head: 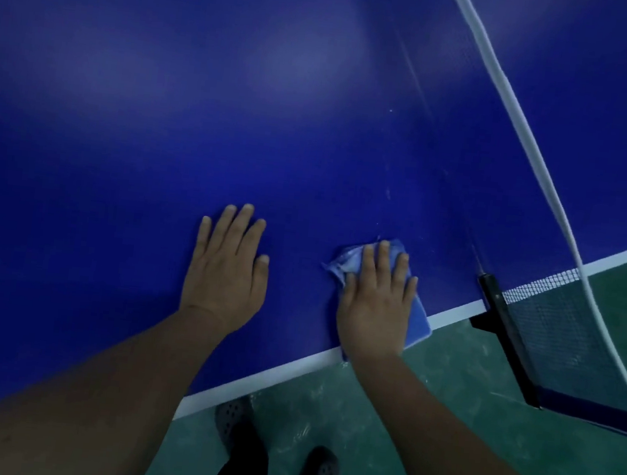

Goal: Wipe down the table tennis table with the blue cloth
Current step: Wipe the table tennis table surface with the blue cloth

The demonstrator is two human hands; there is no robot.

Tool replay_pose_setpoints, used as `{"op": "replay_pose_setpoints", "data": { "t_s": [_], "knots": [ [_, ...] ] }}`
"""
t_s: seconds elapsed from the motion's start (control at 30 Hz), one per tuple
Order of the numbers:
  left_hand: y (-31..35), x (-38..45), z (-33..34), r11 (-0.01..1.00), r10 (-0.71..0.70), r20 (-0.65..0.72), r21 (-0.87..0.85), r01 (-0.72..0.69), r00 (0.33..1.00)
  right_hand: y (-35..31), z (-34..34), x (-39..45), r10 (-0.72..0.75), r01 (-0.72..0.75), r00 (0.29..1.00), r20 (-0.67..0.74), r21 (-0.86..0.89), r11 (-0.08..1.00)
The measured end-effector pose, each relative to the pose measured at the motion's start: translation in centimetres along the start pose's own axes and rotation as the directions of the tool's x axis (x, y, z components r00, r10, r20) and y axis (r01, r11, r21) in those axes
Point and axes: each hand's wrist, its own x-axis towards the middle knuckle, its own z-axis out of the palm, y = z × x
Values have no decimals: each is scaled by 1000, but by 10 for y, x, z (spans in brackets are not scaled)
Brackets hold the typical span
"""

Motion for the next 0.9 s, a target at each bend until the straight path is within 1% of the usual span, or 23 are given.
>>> {"op": "replay_pose_setpoints", "data": {
  "t_s": [0.03, 0.1, 0.17, 0.27, 0.33, 0.37, 0.4, 0.47, 0.53, 0.6, 0.63, 0.67, 0.7, 0.73, 0.77, 0.8, 0.83, 0.87, 0.9],
  "knots": [
    [-1, 3, 2, 1000, -5, 6, 14, 4, 1000, -9, 0, 0, -31, 31, 999, 10, 8, 999],
    [-1, 3, 6, 1000, -16, -25, 6, 16, 1000, -36, 0, 10, -130, 130, 991, 1, 30, 991],
    [-2, 3, 9, 1000, -19, -46, -12, 18, 999, -72, 0, 34, -184, 184, 983, -14, 86, 979],
    [-4, 5, 9, 999, -16, -23, -29, 15, 1000, -124, -4, 87, -160, 156, 987, 10, 181, 971],
    [-3, 6, 8, 1000, -1, -10, -26, 1, 1000, -130, -9, 122, -111, 106, 993, 24, 169, 980],
    [-2, 7, 8, 1000, 4, -5, -25, -4, 1000, -117, -12, 132, -56, 52, 998, 19, 145, 988],
    [-2, 6, 8, 1000, 6, 7, -19, -6, 1000, -98, -13, 134, 32, -33, 999, 15, 126, 991],
    [-2, 7, 7, 1000, 9, 31, 5, -9, 999, -42, -15, 112, 236, -235, 972, 3, 104, 967],
    [-2, 7, 7, 999, 19, 34, 25, -20, 999, 14, -18, 67, 425, -423, 905, 10, 121, 898],
    [-1, 8, 7, 999, 19, 38, 34, -20, 999, 47, -21, 29, 584, -577, 812, 22, 189, 795],
    [-1, 8, 7, 999, 13, 42, 37, -14, 999, 50, -20, 22, 628, -618, 778, 18, 208, 759],
    [-1, 8, 6, 999, 7, 48, 39, -8, 999, 43, -19, 23, 642, -630, 766, 5, 198, 750],
    [-1, 8, 6, 999, 2, 54, 40, -5, 999, 30, -20, 32, 621, -610, 784, -2, 181, 771],
    [-1, 9, 5, 999, 1, 57, 42, -4, 998, 12, -21, 44, 551, -543, 834, -6, 166, 823],
    [-2, 9, 5, 999, 1, 61, 45, -4, 998, -7, -20, 55, 427, -422, 904, -4, 153, 894],
    [-2, 10, 5, 999, 2, 65, 47, -5, 998, -24, -17, 64, 273, -271, 962, 3, 136, 953],
    [-1, 10, 5, 999, 2, 68, 50, -6, 998, -33, -15, 71, 141, -141, 990, 13, 125, 982],
    [-1, 10, 5, 999, 2, 68, 54, -6, 998, -33, -16, 75, 78, -80, 997, 21, 109, 991],
    [0, 9, 5, 999, 3, 61, 50, -6, 998, -23, -18, 77, 107, -109, 994, 21, 93, 990]
  ]
}}
